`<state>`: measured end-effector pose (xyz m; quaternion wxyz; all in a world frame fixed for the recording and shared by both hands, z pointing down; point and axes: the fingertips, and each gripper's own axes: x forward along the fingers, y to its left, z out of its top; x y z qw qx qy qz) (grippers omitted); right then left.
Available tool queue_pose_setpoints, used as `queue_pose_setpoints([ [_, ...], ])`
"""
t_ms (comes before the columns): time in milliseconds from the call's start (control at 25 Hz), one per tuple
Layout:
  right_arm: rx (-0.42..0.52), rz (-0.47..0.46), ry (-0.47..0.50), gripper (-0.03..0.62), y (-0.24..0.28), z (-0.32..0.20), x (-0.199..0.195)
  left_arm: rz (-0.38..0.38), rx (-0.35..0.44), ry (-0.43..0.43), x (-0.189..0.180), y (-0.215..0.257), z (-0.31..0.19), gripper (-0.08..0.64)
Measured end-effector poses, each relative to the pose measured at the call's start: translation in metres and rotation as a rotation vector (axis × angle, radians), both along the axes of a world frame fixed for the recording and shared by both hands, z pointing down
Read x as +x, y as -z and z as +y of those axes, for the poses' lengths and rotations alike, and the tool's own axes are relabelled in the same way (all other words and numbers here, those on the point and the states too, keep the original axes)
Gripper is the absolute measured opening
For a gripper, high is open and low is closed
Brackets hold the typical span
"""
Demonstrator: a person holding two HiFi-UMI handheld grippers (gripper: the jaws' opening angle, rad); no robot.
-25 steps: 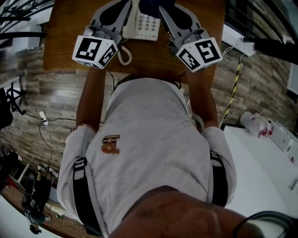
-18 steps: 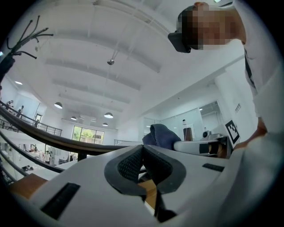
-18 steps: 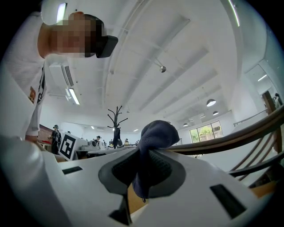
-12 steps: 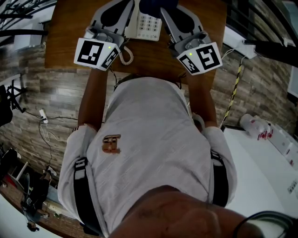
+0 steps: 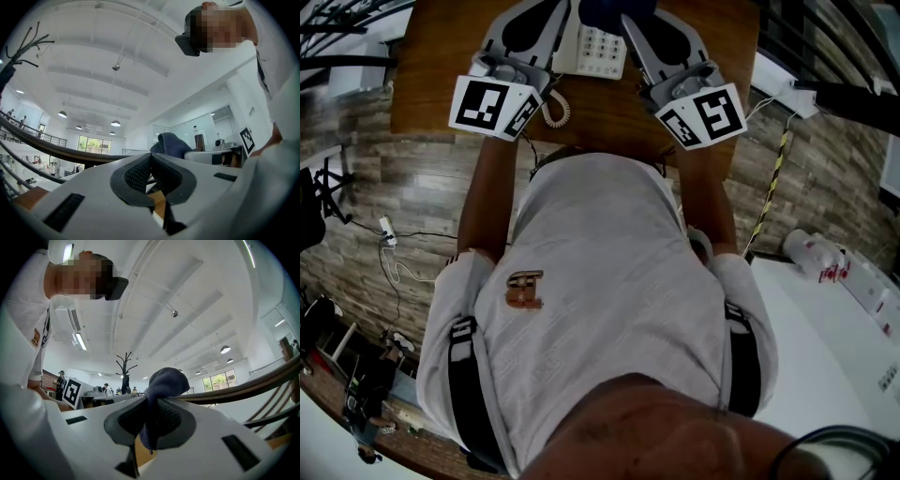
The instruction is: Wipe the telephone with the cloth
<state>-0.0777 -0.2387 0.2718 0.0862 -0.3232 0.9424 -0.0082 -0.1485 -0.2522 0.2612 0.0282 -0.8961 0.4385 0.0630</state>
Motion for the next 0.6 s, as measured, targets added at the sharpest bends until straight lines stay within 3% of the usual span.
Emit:
queue_pose_setpoints([
  [600, -0.004, 0.001, -0.016, 0.060, -0.0064, 0.0061, 0.0092, 0.008, 0.004, -0.006, 0.0045, -0.0047, 0.0084, 0.018],
])
